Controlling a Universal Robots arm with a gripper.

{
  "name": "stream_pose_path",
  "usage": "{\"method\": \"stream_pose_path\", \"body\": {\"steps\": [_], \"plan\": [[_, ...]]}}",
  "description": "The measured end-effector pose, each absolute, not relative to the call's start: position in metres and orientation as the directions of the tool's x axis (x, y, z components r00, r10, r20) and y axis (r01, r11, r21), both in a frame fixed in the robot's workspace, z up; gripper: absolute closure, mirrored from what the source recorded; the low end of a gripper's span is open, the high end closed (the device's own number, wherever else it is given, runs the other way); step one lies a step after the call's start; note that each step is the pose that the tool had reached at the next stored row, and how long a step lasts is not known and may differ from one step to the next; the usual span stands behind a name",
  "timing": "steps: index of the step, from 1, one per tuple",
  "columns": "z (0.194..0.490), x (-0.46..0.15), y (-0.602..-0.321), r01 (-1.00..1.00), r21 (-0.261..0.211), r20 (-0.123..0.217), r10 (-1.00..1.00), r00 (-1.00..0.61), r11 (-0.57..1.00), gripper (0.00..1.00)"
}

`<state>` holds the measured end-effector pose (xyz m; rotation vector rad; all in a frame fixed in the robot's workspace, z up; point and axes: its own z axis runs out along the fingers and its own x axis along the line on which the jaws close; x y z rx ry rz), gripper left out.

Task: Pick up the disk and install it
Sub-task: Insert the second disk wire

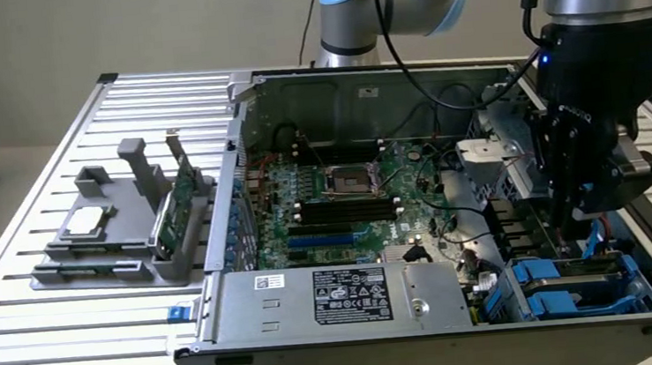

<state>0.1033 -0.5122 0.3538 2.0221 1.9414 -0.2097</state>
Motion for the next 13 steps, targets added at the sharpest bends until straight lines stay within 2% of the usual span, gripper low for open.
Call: {"method": "stream_pose_path", "body": {"steps": [13], "plan": [[0.3536, 0.1033, -0.519, 0.991, 0.133, -0.316, 0.947, 0.061, -0.02, 0.73]]}}
